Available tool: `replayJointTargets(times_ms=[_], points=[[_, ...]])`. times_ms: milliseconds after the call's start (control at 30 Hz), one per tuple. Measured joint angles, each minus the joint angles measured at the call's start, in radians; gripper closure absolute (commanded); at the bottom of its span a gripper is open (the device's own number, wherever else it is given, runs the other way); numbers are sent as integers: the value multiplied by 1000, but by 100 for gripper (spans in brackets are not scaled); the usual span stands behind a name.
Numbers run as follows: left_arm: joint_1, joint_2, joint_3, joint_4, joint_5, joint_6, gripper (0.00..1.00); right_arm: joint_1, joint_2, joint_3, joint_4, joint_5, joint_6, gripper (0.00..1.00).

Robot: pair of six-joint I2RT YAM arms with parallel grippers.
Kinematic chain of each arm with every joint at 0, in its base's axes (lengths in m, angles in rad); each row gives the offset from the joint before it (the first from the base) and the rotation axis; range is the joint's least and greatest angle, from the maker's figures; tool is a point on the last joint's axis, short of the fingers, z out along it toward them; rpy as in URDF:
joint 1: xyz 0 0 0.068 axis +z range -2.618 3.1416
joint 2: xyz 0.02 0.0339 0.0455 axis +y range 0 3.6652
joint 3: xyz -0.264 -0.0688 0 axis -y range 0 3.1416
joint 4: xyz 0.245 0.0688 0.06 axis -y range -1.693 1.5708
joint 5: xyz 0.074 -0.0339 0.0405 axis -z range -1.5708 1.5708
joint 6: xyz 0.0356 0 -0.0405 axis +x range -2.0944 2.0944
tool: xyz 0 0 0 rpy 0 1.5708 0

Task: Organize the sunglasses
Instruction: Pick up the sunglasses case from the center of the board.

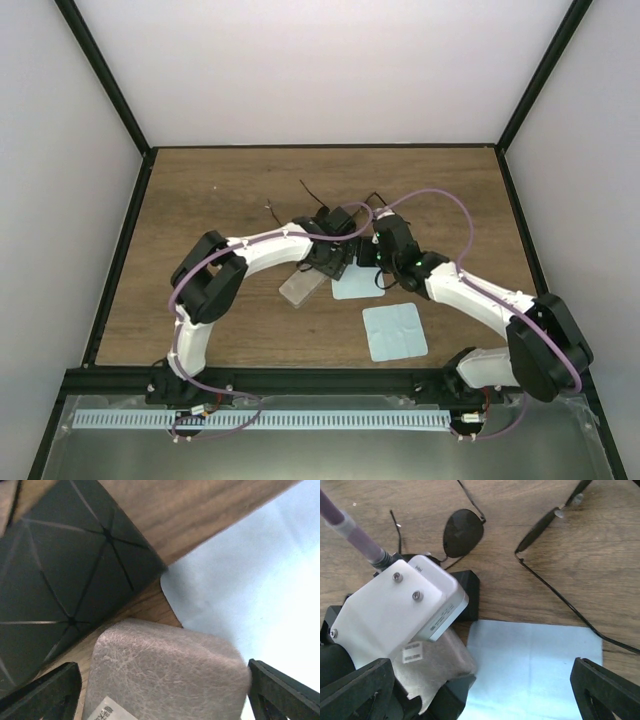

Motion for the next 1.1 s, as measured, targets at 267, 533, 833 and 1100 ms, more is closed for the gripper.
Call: replayJointTargets(times_ms=[267, 533, 833, 1100], points=[[-8, -39, -116, 46, 3, -41, 0, 3, -21, -9, -49, 50, -6, 0], [-15, -147, -240, 64, 49, -37, 8, 5, -121, -27, -11, 90, 16, 0], [-16, -185, -302, 92, 28, -42, 53, 5, -120, -27, 6, 115, 20, 0], [-13, -209, -334, 130, 38, -44, 54, 5, -111, -51, 51, 90, 48, 0]])
